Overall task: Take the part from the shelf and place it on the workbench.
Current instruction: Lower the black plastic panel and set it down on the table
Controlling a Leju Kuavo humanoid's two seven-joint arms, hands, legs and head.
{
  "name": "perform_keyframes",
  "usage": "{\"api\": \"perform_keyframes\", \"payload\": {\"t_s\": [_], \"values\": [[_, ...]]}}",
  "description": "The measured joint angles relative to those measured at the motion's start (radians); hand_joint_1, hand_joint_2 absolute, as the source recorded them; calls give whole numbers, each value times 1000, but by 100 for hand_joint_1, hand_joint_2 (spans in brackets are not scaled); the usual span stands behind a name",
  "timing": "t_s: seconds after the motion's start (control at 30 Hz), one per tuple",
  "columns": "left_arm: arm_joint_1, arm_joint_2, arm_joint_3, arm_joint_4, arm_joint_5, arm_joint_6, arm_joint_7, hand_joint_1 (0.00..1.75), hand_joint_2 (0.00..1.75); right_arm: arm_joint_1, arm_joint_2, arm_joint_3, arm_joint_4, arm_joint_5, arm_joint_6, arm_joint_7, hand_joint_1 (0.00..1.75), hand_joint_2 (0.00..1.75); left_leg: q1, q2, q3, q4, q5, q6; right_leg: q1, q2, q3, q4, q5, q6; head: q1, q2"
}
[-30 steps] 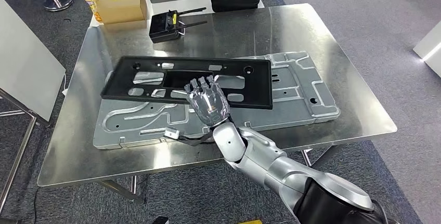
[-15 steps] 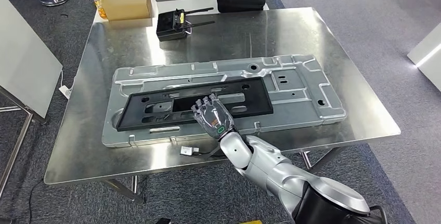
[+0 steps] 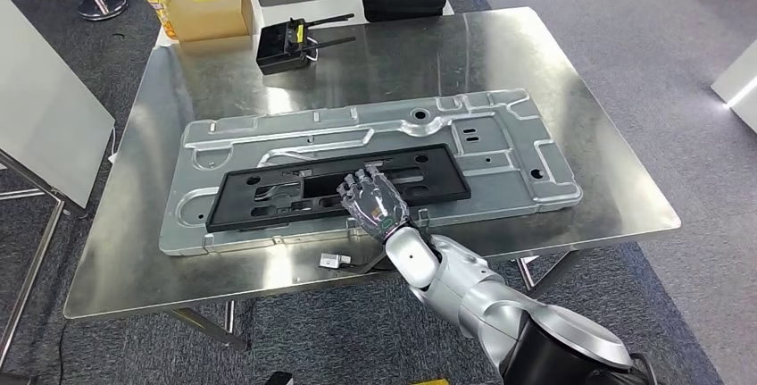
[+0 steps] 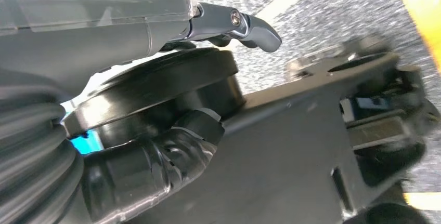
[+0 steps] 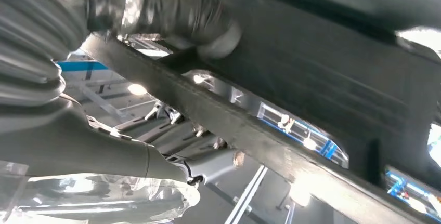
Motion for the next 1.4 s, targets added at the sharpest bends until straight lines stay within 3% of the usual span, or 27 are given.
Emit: {"api": "perform_keyframes", "payload": {"t_s": [0.03,0.07,0.1,0.17,0.2,0.3,0.37,0.4,0.47,0.5,0.53,0.57,0.6,0.67,0.73,0.8,0.87,0.93,1.0,1.03,1.07,1.1,1.17,1.23,1.33,1.4], "values": [[-1,0,0,0,-6,15,1,0,87,1,0,-3,5,-1,0,-2,0,0,0,0,-9,22,1,-1,1,0,0,1,0,0,0,0],[1,1,0,0,-15,30,5,0,44,2,0,-6,10,-2,0,-5,0,0,1,0,1,5,20,-1,1,0,0,2,-1,-1,0,0],[4,7,0,0,-27,38,8,0,0,2,0,-11,14,-3,0,-6,0,0,1,1,29,-48,53,-1,1,2,1,4,-2,0,0,0],[16,27,0,0,-51,31,1,0,0,1,-2,-26,21,-5,-1,-6,0,0,0,2,94,-180,104,3,3,6,0,10,-5,5,0,0],[22,38,0,0,-60,21,-7,0,0,-1,-5,-36,23,-8,-3,-4,0,0,-1,2,115,-222,113,6,5,7,-2,13,-5,9,0,0],[29,55,0,0,-61,5,-25,0,0,-7,-14,-73,25,-18,-6,0,0,0,-3,0,125,-245,113,22,8,8,-3,11,-3,24,1,0],[27,62,1,0,-51,-2,-28,0,0,-11,-18,-100,26,-23,-6,-4,0,0,1,1,129,-254,119,35,7,7,-11,32,-20,34,1,0],[26,64,1,0,-47,-5,-28,0,0,-12,-19,-111,27,-23,-6,-8,0,0,3,2,130,-258,123,41,6,7,-29,69,-43,38,1,0],[24,70,1,0,-40,-13,-29,0,0,-11,-21,-129,29,-25,-6,-16,0,0,3,4,127,-259,125,47,2,6,-87,195,-107,44,2,0],[25,73,1,0,-37,-17,-31,0,0,-9,-23,-136,31,-27,-6,-19,0,0,3,4,125,-259,125,47,0,6,-116,255,-128,46,2,0],[27,75,1,0,-35,-21,-33,0,0,-7,-24,-142,33,-30,-6,-21,0,0,3,3,125,-258,125,47,-1,6,-131,288,-132,48,2,0],[30,78,1,0,-33,-25,-34,0,0,-4,-25,-148,35,-33,-6,-24,0,0,3,3,124,-257,125,47,-3,6,-128,282,-117,48,2,0],[32,80,2,0,-31,-26,-36,0,0,-3,-26,-154,36,-35,-6,-26,0,0,3,2,125,-255,124,45,-4,6,-105,236,-87,47,2,0],[35,83,2,0,-28,-27,-40,0,0,-3,-27,-163,39,-34,-6,-30,0,0,1,2,124,-252,122,39,-4,5,-37,96,-28,42,2,0],[38,85,2,0,-27,-27,-42,0,0,-2,-28,-169,40,-31,-6,-29,0,0,-2,1,120,-250,121,30,0,6,-2,19,-11,35,2,0],[41,87,2,0,-27,-27,-42,0,0,1,-30,-173,43,-26,-6,-27,0,0,-2,1,118,-251,125,18,3,7,-2,14,-9,26,1,0],[43,89,2,0,-27,-27,-42,0,0,1,-31,-177,45,-20,-6,-25,0,0,0,1,111,-233,108,9,0,5,-2,9,0,13,1,0],[41,92,2,0,-27,-28,-41,0,0,-1,-31,-181,45,-14,-6,-23,0,0,2,2,78,-149,47,1,-3,2,-4,3,6,3,1,0],[40,93,2,0,-26,-28,-41,0,0,-2,-31,-186,46,-6,-6,-21,0,0,3,2,27,-19,-17,-3,-1,0,-11,4,10,-2,0,0],[40,94,2,0,-26,-28,-41,0,0,-2,-31,-188,46,-3,-6,-20,0,0,3,2,13,22,-30,-4,1,-1,-15,6,12,-3,0,0],[40,94,2,0,-26,-29,-41,0,0,-2,-31,-190,47,0,-6,-19,0,0,3,2,15,28,-24,-4,2,-1,-19,8,14,-4,0,0],[39,95,2,0,-25,-29,-41,0,0,-2,-31,-192,47,2,-6,-18,0,0,3,2,38,-6,-1,-3,2,-1,-23,10,16,-3,0,0],[35,97,2,0,-25,-29,-42,0,0,-6,-31,-196,47,8,-6,-17,0,0,2,2,115,-142,54,3,3,-1,-30,18,20,1,0,0],[29,99,2,0,-24,-29,-44,0,0,-13,-31,-202,47,15,-6,-16,0,0,-3,1,159,-230,77,11,6,0,-38,24,26,11,1,0],[26,99,2,0,-24,-29,-45,0,0,-19,-31,-210,48,21,-6,-15,0,0,-5,1,154,-244,94,27,5,0,-45,21,40,30,1,0],[24,100,2,0,-24,-29,-45,0,0,-21,-32,-214,48,21,-6,-14,0,0,-1,4,142,-254,115,41,3,2,-61,52,4,41,2,0]]}}
